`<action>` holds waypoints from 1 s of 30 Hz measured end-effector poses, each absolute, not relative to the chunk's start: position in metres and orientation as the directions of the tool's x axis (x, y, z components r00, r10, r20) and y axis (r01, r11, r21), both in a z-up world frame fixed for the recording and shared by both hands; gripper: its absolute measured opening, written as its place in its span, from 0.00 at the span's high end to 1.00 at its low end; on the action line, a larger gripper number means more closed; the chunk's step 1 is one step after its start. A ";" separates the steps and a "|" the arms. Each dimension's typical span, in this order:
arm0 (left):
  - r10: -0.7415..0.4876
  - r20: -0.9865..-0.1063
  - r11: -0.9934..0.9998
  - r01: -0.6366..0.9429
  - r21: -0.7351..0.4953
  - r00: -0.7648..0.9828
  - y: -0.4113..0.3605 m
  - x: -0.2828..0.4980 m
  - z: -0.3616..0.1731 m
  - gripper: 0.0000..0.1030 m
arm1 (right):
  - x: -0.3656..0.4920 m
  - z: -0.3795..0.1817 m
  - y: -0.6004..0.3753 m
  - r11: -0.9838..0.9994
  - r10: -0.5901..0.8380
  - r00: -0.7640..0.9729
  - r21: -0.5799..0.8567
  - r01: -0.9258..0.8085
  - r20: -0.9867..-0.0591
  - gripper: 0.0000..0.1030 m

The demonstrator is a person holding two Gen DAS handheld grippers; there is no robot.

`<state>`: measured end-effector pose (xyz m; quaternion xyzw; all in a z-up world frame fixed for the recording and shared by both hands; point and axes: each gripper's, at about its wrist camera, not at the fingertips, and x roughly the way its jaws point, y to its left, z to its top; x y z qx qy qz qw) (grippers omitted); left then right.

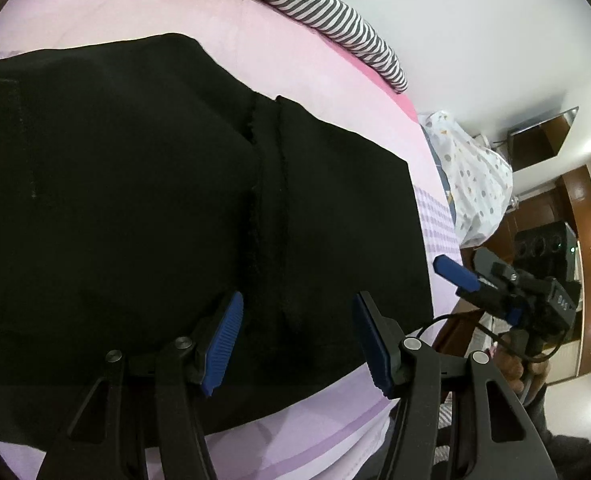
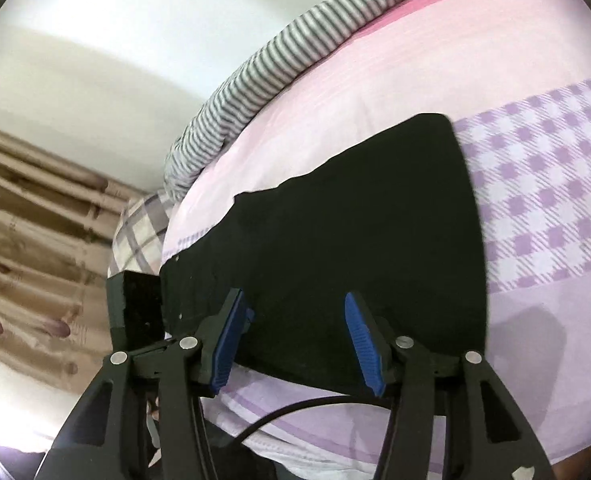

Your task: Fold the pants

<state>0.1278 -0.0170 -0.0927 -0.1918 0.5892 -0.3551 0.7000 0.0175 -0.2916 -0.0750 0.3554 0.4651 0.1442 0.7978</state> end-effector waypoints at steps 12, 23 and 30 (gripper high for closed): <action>-0.679 -0.731 0.717 0.282 -0.638 0.071 -0.032 0.118 -0.093 0.67 | 0.020 -0.084 -0.285 0.685 0.576 0.522 0.720 0.111 -0.629 0.51; -0.637 -0.768 0.755 0.259 -0.603 0.069 -0.039 0.128 -0.098 0.89 | 0.017 -0.081 -0.290 0.692 0.552 0.537 0.710 0.131 -0.637 0.51; -0.618 -0.777 0.774 0.272 -0.572 0.123 -0.035 0.113 -0.085 0.95 | 0.015 -0.076 -0.295 0.706 0.521 0.551 0.691 0.152 -0.653 0.51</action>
